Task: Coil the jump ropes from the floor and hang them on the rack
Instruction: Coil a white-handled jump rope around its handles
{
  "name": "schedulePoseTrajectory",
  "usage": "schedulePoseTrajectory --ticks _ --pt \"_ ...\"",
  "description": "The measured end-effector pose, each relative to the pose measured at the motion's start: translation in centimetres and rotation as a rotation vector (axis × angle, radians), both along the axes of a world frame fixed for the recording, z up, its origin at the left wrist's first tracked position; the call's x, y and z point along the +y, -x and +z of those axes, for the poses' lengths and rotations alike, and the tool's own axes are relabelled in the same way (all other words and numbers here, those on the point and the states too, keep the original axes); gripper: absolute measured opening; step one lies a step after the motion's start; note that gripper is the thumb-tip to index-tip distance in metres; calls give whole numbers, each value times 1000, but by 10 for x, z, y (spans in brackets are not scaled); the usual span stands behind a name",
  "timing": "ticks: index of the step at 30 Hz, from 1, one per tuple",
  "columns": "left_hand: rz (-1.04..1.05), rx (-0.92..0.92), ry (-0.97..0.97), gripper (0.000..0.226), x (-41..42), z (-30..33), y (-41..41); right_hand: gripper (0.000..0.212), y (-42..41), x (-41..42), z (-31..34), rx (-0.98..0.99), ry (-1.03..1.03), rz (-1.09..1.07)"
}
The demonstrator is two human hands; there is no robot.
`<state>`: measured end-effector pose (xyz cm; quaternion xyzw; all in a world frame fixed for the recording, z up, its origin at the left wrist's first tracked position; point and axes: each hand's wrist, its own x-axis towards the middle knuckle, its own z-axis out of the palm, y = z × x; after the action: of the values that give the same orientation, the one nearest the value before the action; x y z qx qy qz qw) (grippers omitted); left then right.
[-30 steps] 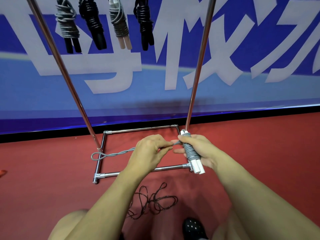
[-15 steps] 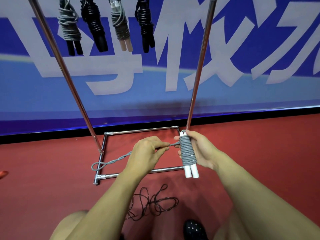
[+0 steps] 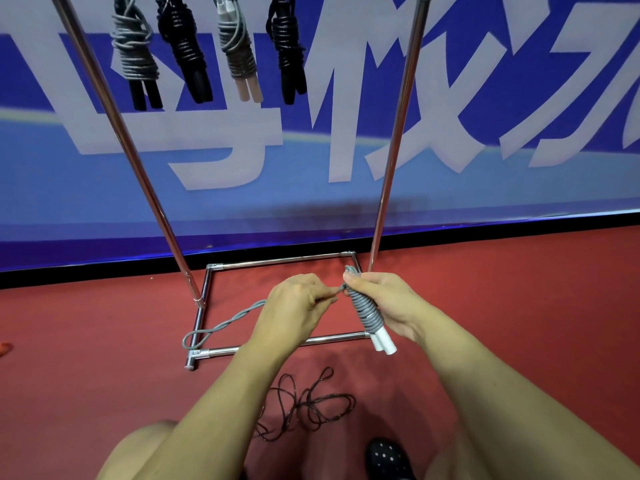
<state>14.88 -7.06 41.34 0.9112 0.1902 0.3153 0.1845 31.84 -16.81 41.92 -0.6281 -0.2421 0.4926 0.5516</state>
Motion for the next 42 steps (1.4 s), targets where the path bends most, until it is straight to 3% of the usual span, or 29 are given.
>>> schedulePoseTrajectory --ticks 3,5,8,13,16,22,27,31,34,36,38,42 --pt "65 58 170 17 -2 2 1 39 -1 -2 2 -51 -28 -27" --pt "120 95 481 15 -2 6 1 31 -3 -4 6 -70 -80 -33" --pt "37 -44 990 9 -4 17 3 30 -4 -6 10 -49 -176 -16" --pt "-146 -53 1603 53 -16 27 0 38 2 -4 14 34 -256 -7" --pt "-225 -162 1801 51 -20 25 -3 40 2 -4 15 85 -291 -41" --pt "-137 -238 1665 22 -17 22 -6 39 -2 -3 9 119 -266 -65" --pt "78 1 833 22 -20 16 -6 46 4 3 8 -53 -157 -76" --pt "120 173 591 31 -25 17 -5 25 11 7 0 -93 -166 -47" --pt "118 247 523 33 -28 20 -6 18 15 10 -4 -128 -207 -67" --pt "124 272 549 35 -28 21 -6 13 19 12 -7 -267 -177 -69" --pt "147 241 666 39 -28 20 -7 12 24 15 -8 -340 -136 -59" --pt "204 121 922 49 -23 24 -4 26 27 23 -9 -192 -79 -48"
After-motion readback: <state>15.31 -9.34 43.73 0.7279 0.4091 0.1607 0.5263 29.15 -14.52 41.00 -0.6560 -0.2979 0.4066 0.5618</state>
